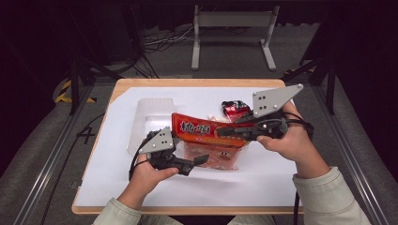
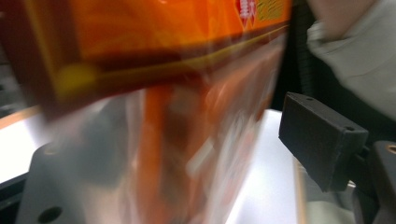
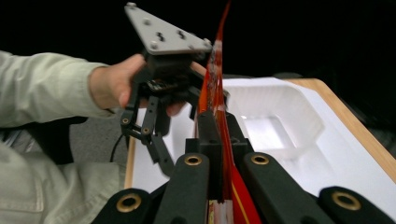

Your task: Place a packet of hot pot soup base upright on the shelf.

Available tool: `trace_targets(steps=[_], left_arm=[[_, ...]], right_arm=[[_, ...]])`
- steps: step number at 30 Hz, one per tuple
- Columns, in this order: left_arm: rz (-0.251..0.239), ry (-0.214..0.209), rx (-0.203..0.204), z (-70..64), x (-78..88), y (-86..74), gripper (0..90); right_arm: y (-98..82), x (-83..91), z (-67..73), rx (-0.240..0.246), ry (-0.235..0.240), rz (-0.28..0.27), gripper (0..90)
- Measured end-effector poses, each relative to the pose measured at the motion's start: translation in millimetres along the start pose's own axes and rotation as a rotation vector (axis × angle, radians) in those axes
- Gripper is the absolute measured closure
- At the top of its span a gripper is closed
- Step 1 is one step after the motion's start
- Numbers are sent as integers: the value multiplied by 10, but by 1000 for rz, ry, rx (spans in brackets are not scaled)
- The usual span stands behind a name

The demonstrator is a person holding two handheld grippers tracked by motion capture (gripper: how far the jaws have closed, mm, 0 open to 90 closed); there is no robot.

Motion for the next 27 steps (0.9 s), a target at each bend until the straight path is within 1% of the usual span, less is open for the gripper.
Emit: trace_targets(steps=[1, 2, 3, 5, 6, 7, 9, 10, 11, 13, 17, 22, 25, 27], left_arm=[[-13, -19, -17, -16, 3, -12, 290], [-21, -28, -16, -28, 9, -15, 383], [-17, -34, -18, -33, 9, -20, 419], [-8, -51, -21, -49, 17, -28, 525], [-2, -61, -25, -59, 15, -34, 555], [8, -61, -28, -69, 14, -43, 601], [46, -59, -48, -74, 5, -69, 635], [64, -58, -54, -85, -3, -81, 673], [64, -58, -54, -85, -3, -81, 699], [83, -43, -68, -90, -16, -92, 706], [97, -44, -55, -91, -2, -80, 711], [92, -47, -55, -79, -5, -73, 713], [91, -44, -63, -66, -8, -65, 714], [89, -45, -58, -70, -6, -62, 714]], right_arm=[[0, 0, 0, 0, 0, 0, 900], [-4, -17, 7, 6, 0, -1, 900], [-9, -27, 10, 9, 4, -4, 900], [-25, -49, 14, 5, 6, -13, 900], [-30, -56, 11, 4, 3, -17, 900], [-38, -61, 8, 0, 2, -20, 900], [-55, -65, 1, -8, 4, -19, 900], [-67, -74, 0, -8, 4, -10, 900], [-67, -74, 0, -8, 4, -10, 900], [-77, -98, 4, -4, 1, -2, 900], [-86, -107, -5, -8, -7, 1, 900], [-82, -108, -7, -10, -12, 2, 900], [-84, -106, -19, -12, -19, 3, 900], [-85, -105, -21, -12, -21, 2, 900]])
Point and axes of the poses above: each handheld gripper's, and its own axes: x roughly backward along the jaws, y roughly out of its top, z roughly to its left, the point moved 6 cm from there along -x, roughly forward along the jaws, and after that the axes turned 12 degrees about x, right-handed, at the moved point
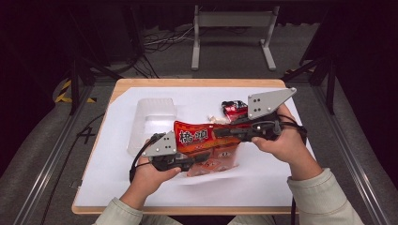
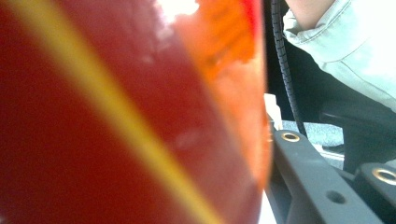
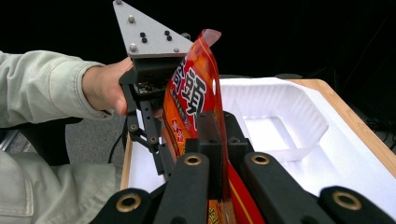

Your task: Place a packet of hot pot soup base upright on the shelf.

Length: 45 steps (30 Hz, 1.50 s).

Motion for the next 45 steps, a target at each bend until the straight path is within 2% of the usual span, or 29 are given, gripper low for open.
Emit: trace_targets(steps=[2, 6, 10, 13, 16, 17, 22, 24, 25, 26, 27, 29, 33, 34, 35, 38, 39, 41, 45], left_arm=[[1, 2, 3, -3, 3, 5, 715], [31, -3, 37, 15, 21, 14, 715], [60, 30, 10, 13, -2, 8, 716], [34, 10, 26, 12, 8, 41, 717], [11, 6, 34, 31, 23, 104, 716], [4, 7, 40, 47, 28, 125, 716], [-14, 12, 40, 98, 44, 227, 716], [-30, 5, 41, 115, 68, 296, 716], [-38, 8, 44, 130, 80, 327, 716], [-38, 8, 44, 130, 80, 327, 716], [-52, 23, 54, 176, 99, 384, 716], [-54, 35, 57, 217, 110, 416, 716], [-71, 67, 53, 381, 151, 531, 716], [-71, 67, 53, 381, 151, 531, 716], [-78, 73, 50, 418, 157, 551, 716], [-101, 84, 38, 538, 157, 595, 716], [-113, 91, 34, 587, 160, 612, 715], [-125, 91, 43, 638, 173, 632, 715], [-133, 100, 50, 716, 192, 682, 716]], right_arm=[[-1, 2, -6, 0, -1, -3, 900], [-14, -9, -28, -2, -20, -10, 873], [-19, 33, -58, -4, -48, -46, 791], [-27, 77, -64, 10, -103, -65, 625], [-36, 136, -94, -11, -169, -135, 419], [-55, 180, -115, -21, -201, -157, 402], [-192, 374, -179, -83, -296, -207, 327], [-306, 496, -211, -123, -366, -248, 307], [-357, 533, -215, -138, -386, -258, 307], [-357, 533, -215, -138, -386, -258, 307], [-495, 582, -208, -169, -414, -263, 310], [-545, 588, -201, -179, -417, -259, 310], [-848, 601, -147, -230, -451, -237, 325], [-937, 602, -136, -240, -468, -229, 325], [-937, 602, -136, -240, -468, -229, 325], [-1121, 600, -144, -258, -518, -192, 338], [-1155, 593, -153, -265, -517, -182, 337], [-1233, 592, -165, -269, -536, -153, 339], [-1310, 574, -164, -288, -533, -136, 341]])
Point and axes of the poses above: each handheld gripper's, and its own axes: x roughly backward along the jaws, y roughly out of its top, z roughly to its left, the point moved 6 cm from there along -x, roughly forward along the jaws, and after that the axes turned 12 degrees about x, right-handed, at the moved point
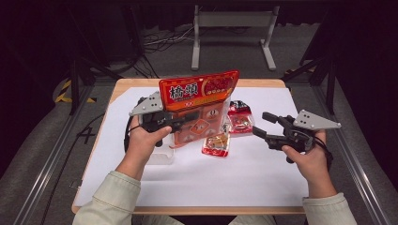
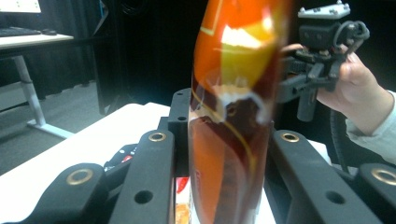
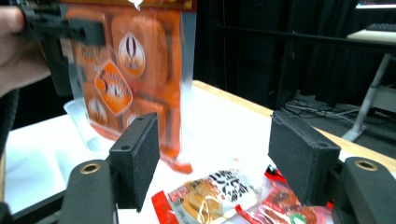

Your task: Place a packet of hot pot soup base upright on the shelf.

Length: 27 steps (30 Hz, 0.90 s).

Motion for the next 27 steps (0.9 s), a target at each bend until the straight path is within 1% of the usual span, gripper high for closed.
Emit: trace_targets(steps=[1, 2, 4, 6, 7, 9, 10, 14, 19, 20, 21, 22, 25, 26, 27], left_arm=[[-1, 6, 2, 21, 2, 18, 715], [-2, 12, -4, 50, 7, 37, 716], [-17, 22, 2, 116, 14, 71, 716], [-29, 30, -1, 193, 29, 101, 716], [-35, 33, 11, 234, 39, 116, 716], [-31, 49, 14, 295, 62, 134, 716], [-29, 55, 6, 315, 69, 141, 716], [-30, 85, 1, 431, 125, 140, 716], [-40, 98, -13, 571, 257, 159, 716], [-40, 98, -13, 571, 257, 159, 716], [-44, 108, -14, 629, 336, 171, 716], [-44, 108, -14, 629, 336, 171, 716], [-48, 128, -19, 731, 478, 179, 716], [-56, 135, -19, 768, 528, 182, 716], [-68, 142, -10, 812, 592, 182, 716]], right_arm=[[-14, -5, -2, -2, 0, 2, 341], [-23, -9, -2, -7, 2, 3, 341], [-36, -14, -1, -15, 4, 0, 341], [-43, -19, 2, -20, 7, -4, 341], [-47, -20, 4, -20, 8, -2, 341], [-53, -17, 5, -21, 8, -2, 342], [-56, -14, 4, -23, 10, -4, 342], [-74, 6, -4, -29, 8, -4, 343], [-117, 58, 16, -30, 5, 5, 343], [-129, 75, 17, -33, 1, 9, 343], [-143, 95, 13, -36, -6, 10, 343], [-143, 95, 13, -36, -6, 10, 343], [-179, 147, 7, -45, -22, 17, 343], [-195, 171, 4, -49, -31, 21, 343], [-208, 186, 5, -53, -39, 22, 343]])
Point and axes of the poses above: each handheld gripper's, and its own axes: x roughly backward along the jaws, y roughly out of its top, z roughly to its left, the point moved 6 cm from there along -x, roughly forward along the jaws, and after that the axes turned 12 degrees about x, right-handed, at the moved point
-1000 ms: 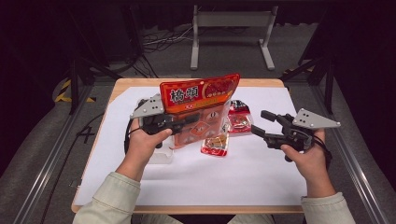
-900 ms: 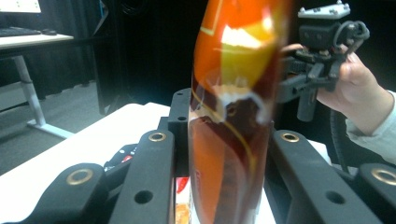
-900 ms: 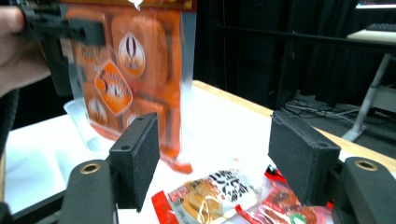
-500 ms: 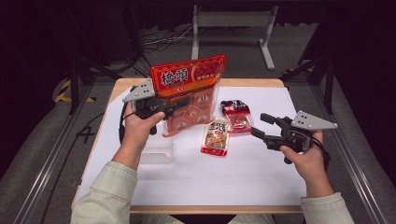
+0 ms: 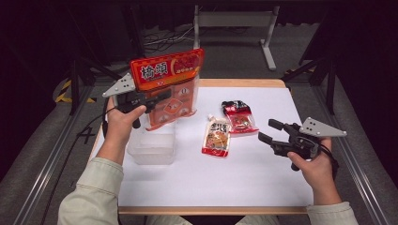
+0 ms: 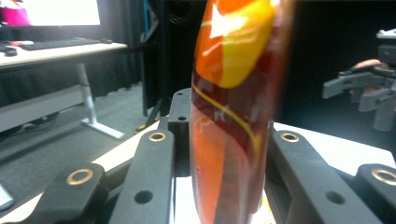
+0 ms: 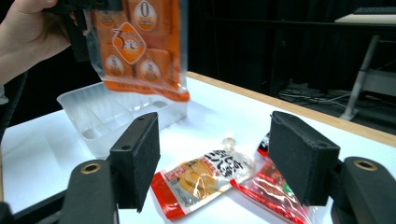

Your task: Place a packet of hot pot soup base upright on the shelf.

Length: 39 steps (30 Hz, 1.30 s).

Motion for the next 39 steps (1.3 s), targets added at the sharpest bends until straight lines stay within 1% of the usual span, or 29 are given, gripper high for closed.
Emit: trace_targets(steps=[3, 5, 7, 10, 13, 14, 16, 20, 24, 25, 28, 30, 31, 33, 34, 36, 38, 39], left_arm=[[-23, 13, 13, 108, 114, 3, 716], [-28, 22, 17, 180, 179, -3, 716], [-28, 32, 15, 228, 206, -8, 716], [-37, 40, -10, 306, 214, -18, 716], [-46, 56, -18, 368, 199, -29, 716], [-46, 56, -18, 368, 199, -29, 716], [-58, 64, -2, 391, 193, -52, 716], [-73, 89, 8, 414, 203, -81, 716], [-108, 120, 24, 445, 208, -79, 716], [-108, 120, 24, 445, 208, -79, 716], [-117, 146, 29, 458, 211, -96, 716], [-125, 159, 37, 455, 223, -115, 716], [-125, 159, 37, 455, 223, -115, 716], [-133, 176, 48, 451, 244, -133, 716], [-137, 183, 46, 444, 248, -137, 716], [-141, 183, 42, 430, 237, -149, 716], [-127, 179, 46, 423, 212, -171, 716], [-115, 176, 42, 419, 190, -190, 716]], right_arm=[[-44, 44, 5, -4, -18, 15, 343], [-68, 73, 10, -10, -31, 24, 343], [-76, 92, 14, -17, -40, 24, 343], [-83, 117, 25, -20, -50, 28, 342], [-97, 141, 34, 6, -64, 33, 354], [-97, 141, 34, 6, -64, 33, 354], [-122, 158, 30, 3, -74, 36, 355], [-138, 142, 28, 1, -74, 41, 354], [-118, 117, 72, 14, -54, 35, 346], [-118, 117, 72, 14, -54, 35, 346], [-98, 112, 91, 32, -48, 32, 343], [-90, 111, 95, 34, -43, 29, 341], [-90, 111, 95, 34, -43, 29, 341], [-84, 111, 94, 35, -41, 26, 340], [-83, 110, 96, 34, -39, 26, 339], [-79, 101, 103, 35, -35, 24, 338], [-74, 93, 117, 38, -30, 26, 337], [-70, 88, 123, 39, -29, 26, 336]])
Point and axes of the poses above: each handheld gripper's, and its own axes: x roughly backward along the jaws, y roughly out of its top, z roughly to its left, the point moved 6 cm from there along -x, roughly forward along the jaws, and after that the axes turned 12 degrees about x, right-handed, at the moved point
